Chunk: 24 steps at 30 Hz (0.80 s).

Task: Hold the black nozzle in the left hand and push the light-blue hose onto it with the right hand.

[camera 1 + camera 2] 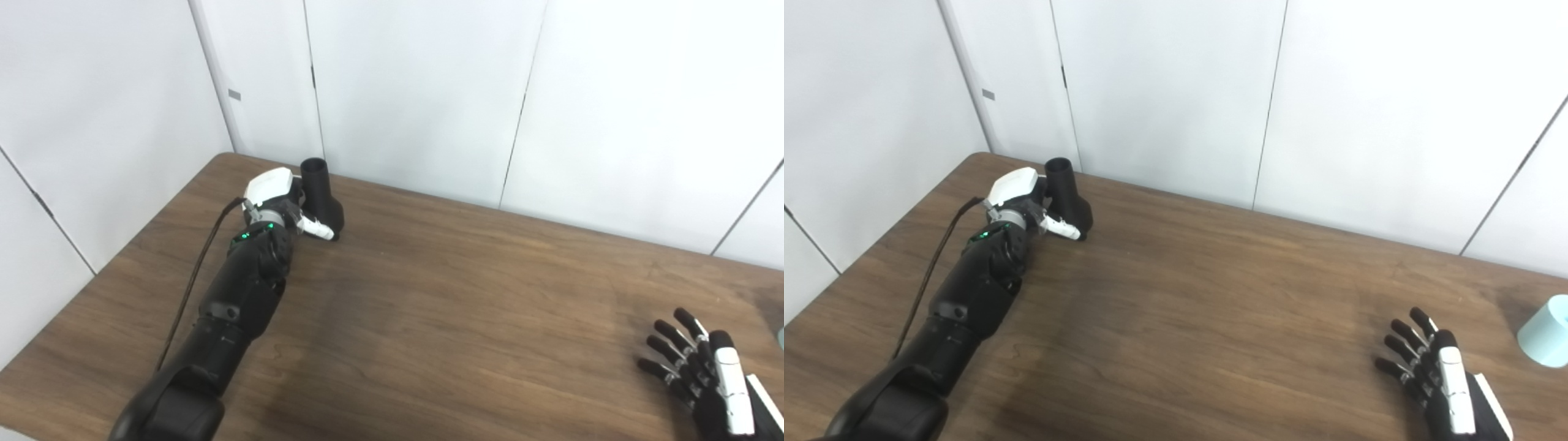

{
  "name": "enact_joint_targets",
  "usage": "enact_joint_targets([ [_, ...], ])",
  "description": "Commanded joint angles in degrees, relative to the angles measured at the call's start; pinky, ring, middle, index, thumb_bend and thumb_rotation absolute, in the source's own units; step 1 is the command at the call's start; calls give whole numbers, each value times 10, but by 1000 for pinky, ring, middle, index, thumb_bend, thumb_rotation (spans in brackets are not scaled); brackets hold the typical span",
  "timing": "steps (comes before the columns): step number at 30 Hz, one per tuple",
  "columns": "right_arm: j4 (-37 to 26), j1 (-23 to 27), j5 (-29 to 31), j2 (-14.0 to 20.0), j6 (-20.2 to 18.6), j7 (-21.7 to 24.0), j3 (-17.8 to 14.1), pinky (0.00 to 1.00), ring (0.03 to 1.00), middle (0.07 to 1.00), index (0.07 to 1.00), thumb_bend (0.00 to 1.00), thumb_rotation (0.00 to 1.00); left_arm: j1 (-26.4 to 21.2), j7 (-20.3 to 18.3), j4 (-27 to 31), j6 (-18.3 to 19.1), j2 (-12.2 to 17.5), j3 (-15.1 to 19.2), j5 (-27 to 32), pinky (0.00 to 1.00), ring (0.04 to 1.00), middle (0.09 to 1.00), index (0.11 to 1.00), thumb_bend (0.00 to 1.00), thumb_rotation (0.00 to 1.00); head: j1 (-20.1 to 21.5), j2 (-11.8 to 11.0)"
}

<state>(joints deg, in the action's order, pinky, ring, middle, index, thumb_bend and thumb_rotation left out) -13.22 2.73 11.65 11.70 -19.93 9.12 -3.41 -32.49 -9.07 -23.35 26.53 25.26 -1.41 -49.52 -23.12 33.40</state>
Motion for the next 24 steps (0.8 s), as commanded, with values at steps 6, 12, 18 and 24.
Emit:
enact_joint_targets([
  [6, -12, 11, 1, 4, 21, 3, -5, 753, 883, 902, 948, 370, 1000, 4, 26, -4, 2, 7, -31, 3, 761, 829, 796, 720, 1000, 189, 2, 2],
  [12, -11, 12, 0, 2, 20, 0, -7, 740, 869, 884, 925, 366, 987, 5, 44, -1, -1, 6, -29, 36, 670, 792, 764, 651, 890, 105, 2, 2],
  [18, -11, 11, 1, 3, 20, 2, -7, 734, 860, 878, 930, 350, 998, 11, 92, 0, -9, -5, -9, 86, 428, 523, 558, 472, 525, 6, 3, 3],
  [24, -14, 11, -1, 3, 16, 1, -7, 704, 835, 842, 922, 351, 1000, 17, 120, 0, -19, -2, -19, 104, 397, 486, 539, 469, 517, 0, 2, 4],
])
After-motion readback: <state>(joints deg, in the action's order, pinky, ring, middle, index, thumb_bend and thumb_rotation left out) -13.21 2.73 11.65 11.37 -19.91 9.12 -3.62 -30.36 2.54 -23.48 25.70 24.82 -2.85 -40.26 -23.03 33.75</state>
